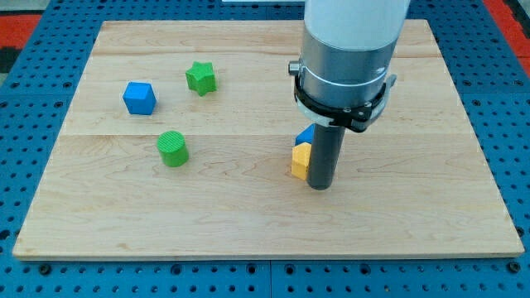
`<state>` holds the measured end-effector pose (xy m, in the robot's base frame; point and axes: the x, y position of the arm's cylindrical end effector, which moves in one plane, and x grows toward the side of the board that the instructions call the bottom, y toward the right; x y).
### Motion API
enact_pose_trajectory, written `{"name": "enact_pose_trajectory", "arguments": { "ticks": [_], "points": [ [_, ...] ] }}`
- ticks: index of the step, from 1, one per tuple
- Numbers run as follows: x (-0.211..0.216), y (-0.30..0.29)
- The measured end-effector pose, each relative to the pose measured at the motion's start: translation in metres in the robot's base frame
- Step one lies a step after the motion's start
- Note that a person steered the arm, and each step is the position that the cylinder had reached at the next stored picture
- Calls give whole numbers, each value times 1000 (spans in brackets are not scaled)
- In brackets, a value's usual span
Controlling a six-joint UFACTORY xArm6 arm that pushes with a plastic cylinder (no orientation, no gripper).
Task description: Slide the yellow hexagon and blue triangle up a bit
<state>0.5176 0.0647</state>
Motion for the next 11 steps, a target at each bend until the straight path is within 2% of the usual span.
{"name": "enact_pose_trajectory", "arguments": {
  "ticks": [2,3,4,5,6,9,11],
  "points": [
    [-25,0],
    [-13,0],
    [24,-29],
    [27,-85],
    [3,-82],
    [-41,-4],
    [-73,26]
  ]
}}
